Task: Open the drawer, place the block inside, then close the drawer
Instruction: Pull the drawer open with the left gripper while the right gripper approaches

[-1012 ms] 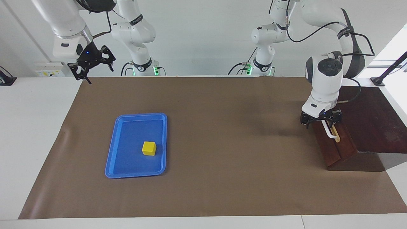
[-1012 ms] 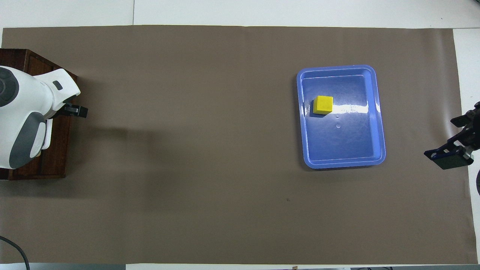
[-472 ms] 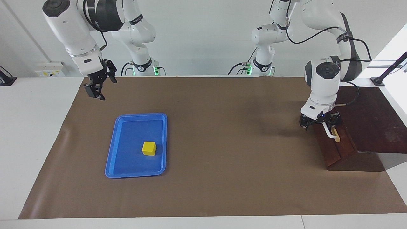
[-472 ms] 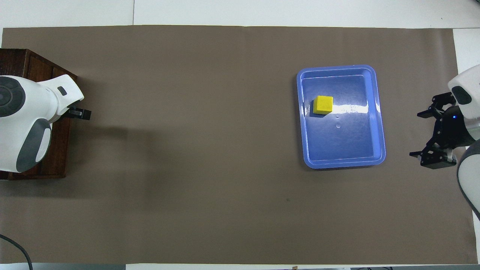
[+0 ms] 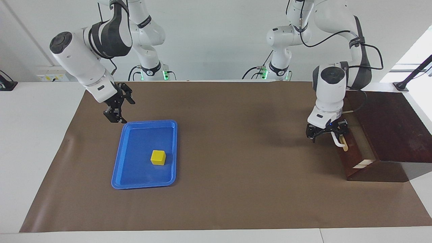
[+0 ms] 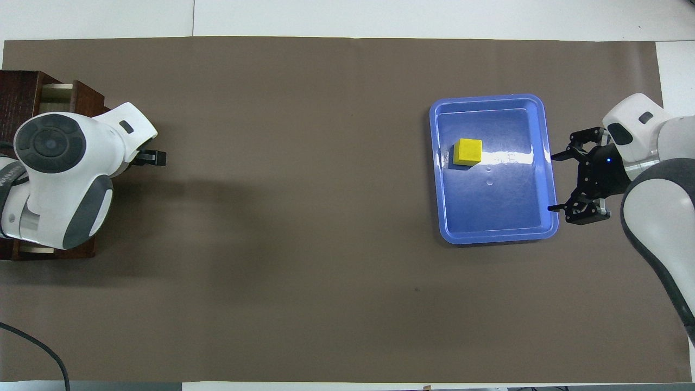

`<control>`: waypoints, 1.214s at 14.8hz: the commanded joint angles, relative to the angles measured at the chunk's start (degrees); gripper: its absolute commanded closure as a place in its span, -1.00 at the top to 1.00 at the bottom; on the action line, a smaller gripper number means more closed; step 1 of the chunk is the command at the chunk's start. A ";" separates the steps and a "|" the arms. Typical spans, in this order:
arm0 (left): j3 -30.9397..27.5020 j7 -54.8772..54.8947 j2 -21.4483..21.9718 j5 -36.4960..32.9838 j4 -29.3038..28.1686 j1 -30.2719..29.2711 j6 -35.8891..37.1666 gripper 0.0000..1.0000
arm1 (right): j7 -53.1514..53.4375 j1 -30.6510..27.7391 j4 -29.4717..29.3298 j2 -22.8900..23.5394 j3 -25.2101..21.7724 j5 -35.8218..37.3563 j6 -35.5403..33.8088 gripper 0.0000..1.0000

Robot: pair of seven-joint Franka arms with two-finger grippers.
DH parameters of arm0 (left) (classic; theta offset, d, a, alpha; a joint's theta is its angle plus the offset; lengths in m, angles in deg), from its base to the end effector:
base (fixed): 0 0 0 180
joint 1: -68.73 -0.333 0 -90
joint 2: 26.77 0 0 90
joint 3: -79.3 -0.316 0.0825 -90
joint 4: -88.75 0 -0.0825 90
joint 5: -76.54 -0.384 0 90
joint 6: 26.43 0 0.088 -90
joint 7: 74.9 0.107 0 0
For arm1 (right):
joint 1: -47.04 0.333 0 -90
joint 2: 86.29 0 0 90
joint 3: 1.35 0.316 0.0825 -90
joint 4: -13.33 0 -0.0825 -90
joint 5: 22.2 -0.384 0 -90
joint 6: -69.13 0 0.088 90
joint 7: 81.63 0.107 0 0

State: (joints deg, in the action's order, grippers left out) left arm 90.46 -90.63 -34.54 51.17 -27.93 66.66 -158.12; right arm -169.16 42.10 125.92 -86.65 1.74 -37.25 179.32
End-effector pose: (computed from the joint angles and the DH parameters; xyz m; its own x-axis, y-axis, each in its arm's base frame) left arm 0.5840 -0.0815 0.3936 0.9692 -0.1786 0.1694 -0.1229 -0.9475 -0.2953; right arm 0.5525 0.0004 0.4728 0.1720 0.9560 0.2378 0.9850 -0.1631 -0.0568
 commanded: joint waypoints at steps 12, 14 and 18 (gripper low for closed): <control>0.00 -9.67 -0.23 6.74 1.11 9.98 3.28 1.00 | -11.52 2.04 0.44 14.85 0.34 -12.73 19.53 1.00; -0.08 -9.67 -0.31 6.74 2.06 9.98 5.02 1.00 | -11.70 1.86 -0.61 17.57 0.51 -12.99 20.50 1.00; 0.09 -9.40 -3.03 7.61 11.98 10.76 15.82 1.00 | -17.66 1.95 -1.23 20.22 0.51 -16.59 22.35 1.00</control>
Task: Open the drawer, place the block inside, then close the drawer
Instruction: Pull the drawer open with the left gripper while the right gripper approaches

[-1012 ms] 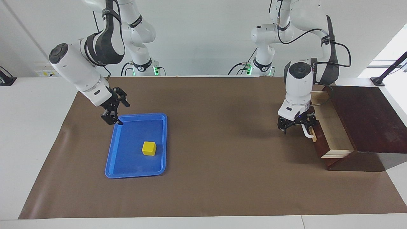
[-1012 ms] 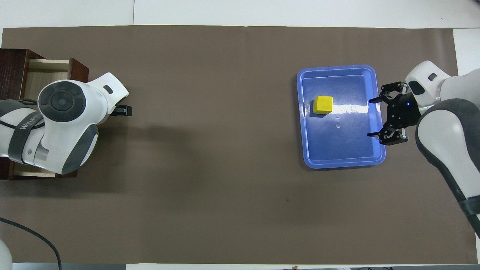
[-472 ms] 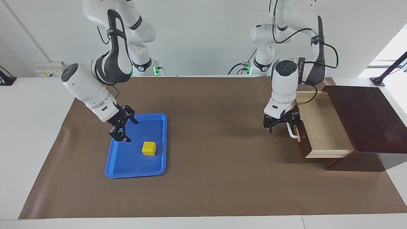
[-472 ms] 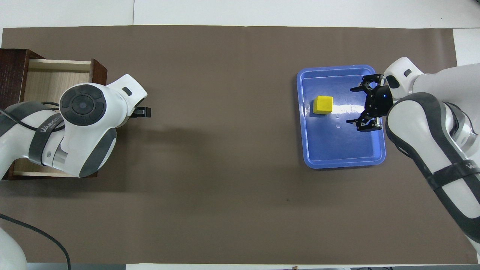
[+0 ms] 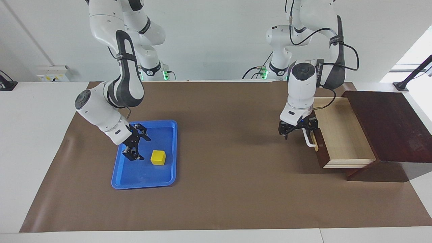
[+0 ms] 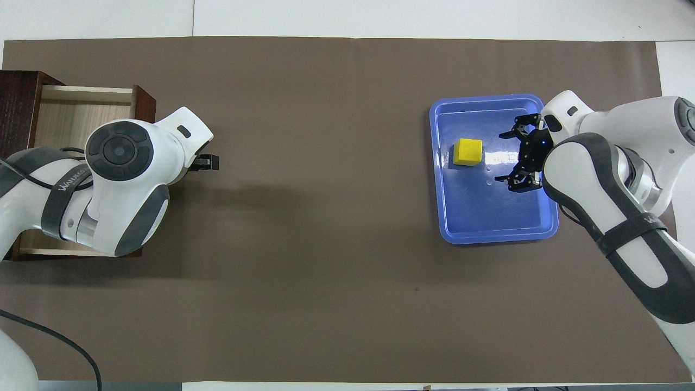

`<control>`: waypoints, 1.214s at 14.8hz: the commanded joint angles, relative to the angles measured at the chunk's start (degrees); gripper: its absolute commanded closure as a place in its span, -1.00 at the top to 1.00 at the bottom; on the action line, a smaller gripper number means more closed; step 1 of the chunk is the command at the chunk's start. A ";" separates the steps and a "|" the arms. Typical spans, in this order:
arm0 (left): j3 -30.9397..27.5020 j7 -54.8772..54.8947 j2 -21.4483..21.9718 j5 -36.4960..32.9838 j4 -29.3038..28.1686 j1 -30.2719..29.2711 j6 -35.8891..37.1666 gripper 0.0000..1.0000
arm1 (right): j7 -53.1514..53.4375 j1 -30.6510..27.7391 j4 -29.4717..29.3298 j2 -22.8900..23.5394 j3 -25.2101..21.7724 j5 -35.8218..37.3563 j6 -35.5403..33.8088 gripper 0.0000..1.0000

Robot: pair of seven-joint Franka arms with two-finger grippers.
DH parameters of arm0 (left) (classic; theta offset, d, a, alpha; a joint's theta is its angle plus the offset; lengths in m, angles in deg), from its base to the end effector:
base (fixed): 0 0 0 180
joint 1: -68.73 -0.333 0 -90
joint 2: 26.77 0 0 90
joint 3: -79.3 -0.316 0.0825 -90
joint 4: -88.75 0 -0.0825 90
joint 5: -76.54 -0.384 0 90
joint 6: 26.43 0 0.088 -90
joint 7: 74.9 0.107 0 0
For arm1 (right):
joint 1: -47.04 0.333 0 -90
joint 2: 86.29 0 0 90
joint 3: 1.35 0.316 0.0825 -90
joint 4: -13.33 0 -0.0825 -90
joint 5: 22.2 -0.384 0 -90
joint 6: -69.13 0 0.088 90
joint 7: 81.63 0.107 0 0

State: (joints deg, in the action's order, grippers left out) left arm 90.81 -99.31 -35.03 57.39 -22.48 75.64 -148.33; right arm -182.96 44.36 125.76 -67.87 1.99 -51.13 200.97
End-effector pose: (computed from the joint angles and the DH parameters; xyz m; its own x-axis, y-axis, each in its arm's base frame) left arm 0.5705 -0.1709 0.4168 0.9885 -0.0781 0.1292 -0.0474 -0.9731 -0.2256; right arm 0.6140 0.0157 0.3150 0.1165 0.9156 0.3847 0.9903 -0.1365 0.0249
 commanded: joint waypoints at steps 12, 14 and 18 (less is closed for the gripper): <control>-1.32 -3.87 1.76 14.05 19.04 -0.75 21.87 1.00 | -11.43 0.66 -3.10 2.23 1.50 -6.40 0.88 1.00; -1.32 -11.07 1.93 14.05 18.95 -0.76 21.87 1.00 | -12.49 1.01 -3.10 2.32 1.50 -6.49 1.84 1.00; -1.23 -23.20 2.37 15.28 18.69 -0.67 21.09 1.00 | -12.58 1.19 -3.10 2.58 1.50 -6.49 2.38 1.00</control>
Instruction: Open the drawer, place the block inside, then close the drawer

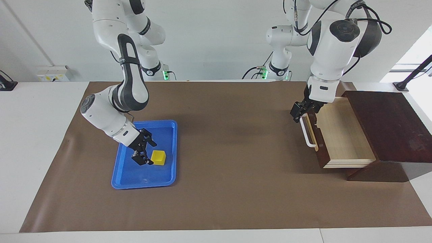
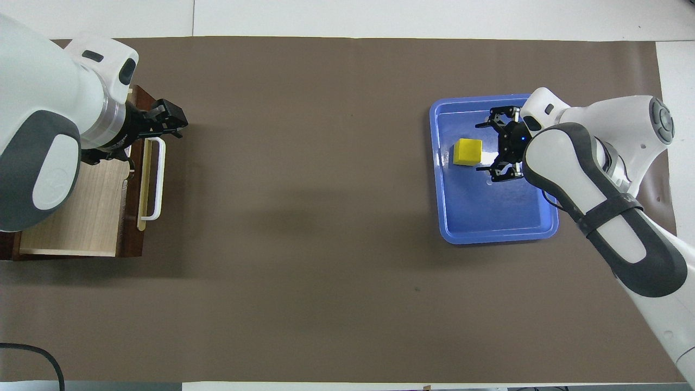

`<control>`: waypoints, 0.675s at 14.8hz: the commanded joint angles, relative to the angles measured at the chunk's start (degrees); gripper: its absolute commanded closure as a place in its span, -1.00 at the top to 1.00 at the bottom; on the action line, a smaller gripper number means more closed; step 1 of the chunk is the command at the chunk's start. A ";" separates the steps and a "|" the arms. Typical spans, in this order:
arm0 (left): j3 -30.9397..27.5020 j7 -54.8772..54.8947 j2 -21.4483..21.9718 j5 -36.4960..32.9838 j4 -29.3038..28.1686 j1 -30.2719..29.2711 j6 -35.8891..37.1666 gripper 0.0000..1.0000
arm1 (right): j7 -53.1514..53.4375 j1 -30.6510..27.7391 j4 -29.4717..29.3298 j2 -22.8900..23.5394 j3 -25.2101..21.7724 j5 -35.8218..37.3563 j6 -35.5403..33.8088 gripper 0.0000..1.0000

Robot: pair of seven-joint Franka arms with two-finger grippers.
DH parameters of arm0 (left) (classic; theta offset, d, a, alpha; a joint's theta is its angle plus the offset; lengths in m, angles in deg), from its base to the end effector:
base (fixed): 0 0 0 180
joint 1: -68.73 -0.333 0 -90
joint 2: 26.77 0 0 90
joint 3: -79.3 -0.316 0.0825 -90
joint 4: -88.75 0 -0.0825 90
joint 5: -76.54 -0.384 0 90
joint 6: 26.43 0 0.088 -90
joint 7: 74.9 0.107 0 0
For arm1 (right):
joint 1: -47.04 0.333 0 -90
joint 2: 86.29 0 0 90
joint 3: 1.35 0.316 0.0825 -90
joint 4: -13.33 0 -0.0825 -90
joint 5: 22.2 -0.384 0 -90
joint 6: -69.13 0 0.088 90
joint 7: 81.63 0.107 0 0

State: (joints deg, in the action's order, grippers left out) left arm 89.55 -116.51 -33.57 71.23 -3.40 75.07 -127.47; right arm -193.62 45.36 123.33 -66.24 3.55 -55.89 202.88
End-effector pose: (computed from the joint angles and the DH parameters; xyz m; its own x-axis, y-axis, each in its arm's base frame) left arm 0.5817 -0.1591 0.5563 0.9100 0.4078 0.0751 0.4107 -0.9114 -0.0275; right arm 0.6281 0.0416 0.3197 -0.0612 0.9010 0.4295 0.9907 0.0024 0.1362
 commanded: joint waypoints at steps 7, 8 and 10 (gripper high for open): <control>0.12 -21.49 1.43 1.53 -1.01 -0.19 0.05 1.00 | -1.84 0.10 0.13 1.93 -0.15 -3.23 -1.21 1.00; 0.12 -21.58 1.61 1.88 -1.45 -0.19 0.14 1.00 | -1.84 0.10 0.13 1.93 -0.15 -3.23 -1.21 1.00; 0.12 -21.67 1.96 3.54 -1.98 -0.19 0.14 1.00 | -1.92 0.19 0.21 1.93 -0.15 -3.23 -0.95 1.00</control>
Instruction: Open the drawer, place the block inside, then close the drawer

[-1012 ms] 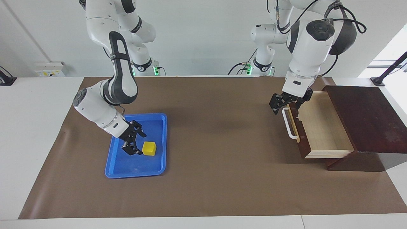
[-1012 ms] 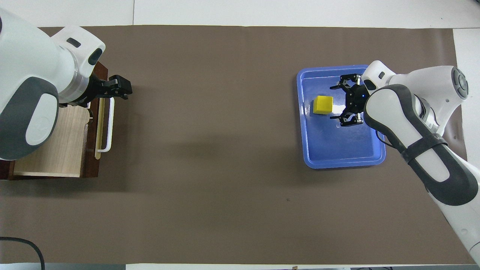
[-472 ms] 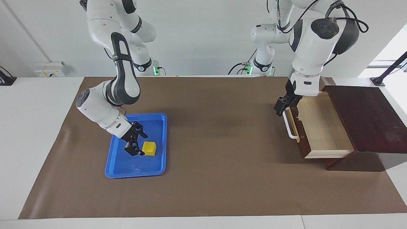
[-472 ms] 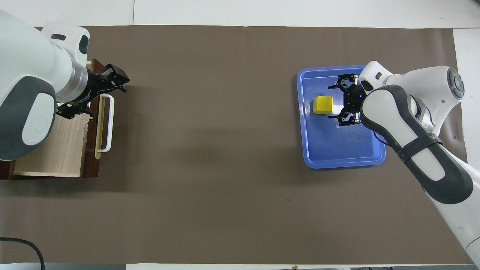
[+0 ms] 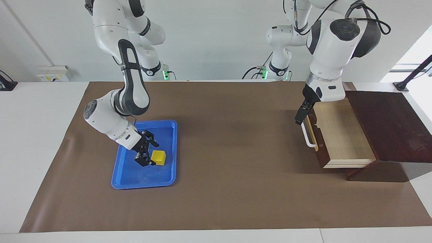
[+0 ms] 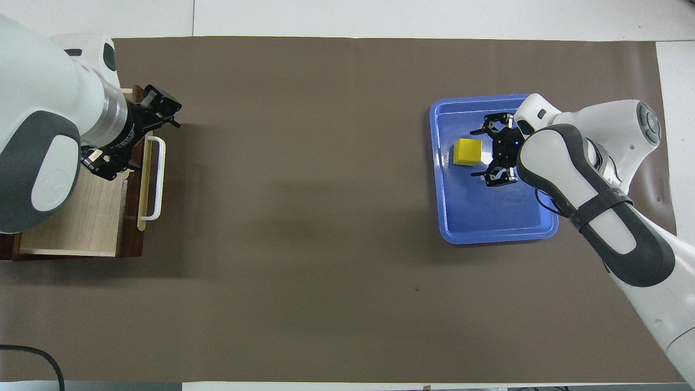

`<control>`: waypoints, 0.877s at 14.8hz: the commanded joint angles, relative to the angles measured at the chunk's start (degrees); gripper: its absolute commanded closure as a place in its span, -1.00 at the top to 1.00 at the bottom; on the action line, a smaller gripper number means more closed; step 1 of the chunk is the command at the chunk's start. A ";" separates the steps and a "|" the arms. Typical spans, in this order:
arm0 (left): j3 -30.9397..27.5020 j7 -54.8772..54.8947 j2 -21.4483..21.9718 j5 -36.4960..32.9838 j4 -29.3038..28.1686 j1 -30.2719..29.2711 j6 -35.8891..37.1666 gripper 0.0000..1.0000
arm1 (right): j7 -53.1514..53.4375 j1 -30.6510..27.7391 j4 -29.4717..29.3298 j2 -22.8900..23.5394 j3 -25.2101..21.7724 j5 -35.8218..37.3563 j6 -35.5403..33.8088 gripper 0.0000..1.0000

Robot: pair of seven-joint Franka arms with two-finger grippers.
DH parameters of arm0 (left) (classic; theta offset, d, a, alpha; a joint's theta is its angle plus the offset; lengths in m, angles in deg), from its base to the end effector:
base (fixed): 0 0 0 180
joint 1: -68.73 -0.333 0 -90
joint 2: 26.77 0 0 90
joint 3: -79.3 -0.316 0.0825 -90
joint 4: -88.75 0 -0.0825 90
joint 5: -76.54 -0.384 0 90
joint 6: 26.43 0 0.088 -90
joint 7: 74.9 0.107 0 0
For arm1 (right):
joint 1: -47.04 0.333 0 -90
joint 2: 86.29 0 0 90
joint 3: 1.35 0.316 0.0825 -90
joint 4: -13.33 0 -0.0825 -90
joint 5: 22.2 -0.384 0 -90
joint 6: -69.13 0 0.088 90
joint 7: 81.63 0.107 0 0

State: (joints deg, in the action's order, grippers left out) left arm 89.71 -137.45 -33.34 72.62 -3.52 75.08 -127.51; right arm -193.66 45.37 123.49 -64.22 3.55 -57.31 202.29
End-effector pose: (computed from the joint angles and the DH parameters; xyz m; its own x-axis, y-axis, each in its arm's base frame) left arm 0.5797 -0.1627 0.5577 0.7030 0.7087 0.0604 0.7093 -0.7048 0.0145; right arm 0.6256 0.0429 0.2958 -0.0306 0.8914 0.4521 0.9960 -0.0108 0.0887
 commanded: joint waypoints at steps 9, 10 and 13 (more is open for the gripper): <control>-0.04 -17.95 2.26 3.48 -3.35 -0.20 -1.49 1.00 | -1.35 0.09 0.49 -0.19 -0.15 -1.90 0.53 -1.00; -0.04 -19.09 2.35 3.48 -3.44 -0.11 -1.58 1.00 | -1.35 0.17 0.41 -0.19 -0.15 -1.81 0.53 -1.00; -0.04 -30.31 1.91 3.48 -3.18 -0.02 -4.29 1.00 | -1.17 0.18 -0.65 -0.54 -0.15 -1.72 -0.35 -1.00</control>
State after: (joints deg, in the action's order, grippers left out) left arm 89.76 -161.21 -32.91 75.25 -4.58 75.09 -129.23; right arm -193.66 45.37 123.34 -64.22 3.54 -57.35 202.33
